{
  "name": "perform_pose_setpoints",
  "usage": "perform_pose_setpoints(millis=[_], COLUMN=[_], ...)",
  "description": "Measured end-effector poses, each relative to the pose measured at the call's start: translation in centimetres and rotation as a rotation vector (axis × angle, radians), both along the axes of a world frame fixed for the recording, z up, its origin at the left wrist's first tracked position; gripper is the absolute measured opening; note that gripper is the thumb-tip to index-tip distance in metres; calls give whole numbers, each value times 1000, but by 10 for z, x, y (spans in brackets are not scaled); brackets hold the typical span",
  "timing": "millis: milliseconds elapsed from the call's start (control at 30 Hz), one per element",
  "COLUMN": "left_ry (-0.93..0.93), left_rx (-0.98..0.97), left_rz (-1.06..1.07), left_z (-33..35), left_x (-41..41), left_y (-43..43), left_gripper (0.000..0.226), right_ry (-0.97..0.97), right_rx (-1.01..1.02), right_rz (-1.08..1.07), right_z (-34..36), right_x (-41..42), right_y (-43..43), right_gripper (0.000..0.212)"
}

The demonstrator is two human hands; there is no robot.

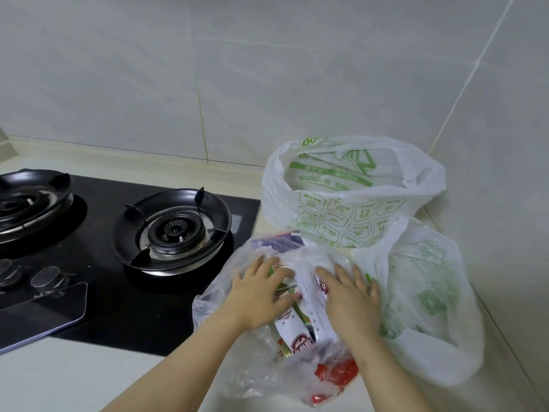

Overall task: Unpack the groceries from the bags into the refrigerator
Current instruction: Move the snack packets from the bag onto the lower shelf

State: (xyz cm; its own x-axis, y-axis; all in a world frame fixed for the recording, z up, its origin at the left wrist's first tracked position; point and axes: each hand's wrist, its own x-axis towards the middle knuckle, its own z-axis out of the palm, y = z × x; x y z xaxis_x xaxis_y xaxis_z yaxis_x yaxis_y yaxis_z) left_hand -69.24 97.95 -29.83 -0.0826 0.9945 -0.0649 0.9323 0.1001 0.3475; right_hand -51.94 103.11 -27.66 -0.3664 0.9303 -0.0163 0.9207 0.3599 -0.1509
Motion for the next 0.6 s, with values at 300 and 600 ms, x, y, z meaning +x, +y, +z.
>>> perform_pose_setpoints(millis=[300, 600], left_ry=[-61, -3], left_rx=[91, 243], left_rz=[5, -36], left_z=[-6, -12], left_x=[4, 13], left_y=[-21, -52], left_gripper=[58, 45], right_ry=[212, 160], right_rx=[400, 313], right_rz=[57, 263], right_z=[-19, -45], right_x=[-6, 8], right_y=[-19, -48], right_gripper=[35, 29])
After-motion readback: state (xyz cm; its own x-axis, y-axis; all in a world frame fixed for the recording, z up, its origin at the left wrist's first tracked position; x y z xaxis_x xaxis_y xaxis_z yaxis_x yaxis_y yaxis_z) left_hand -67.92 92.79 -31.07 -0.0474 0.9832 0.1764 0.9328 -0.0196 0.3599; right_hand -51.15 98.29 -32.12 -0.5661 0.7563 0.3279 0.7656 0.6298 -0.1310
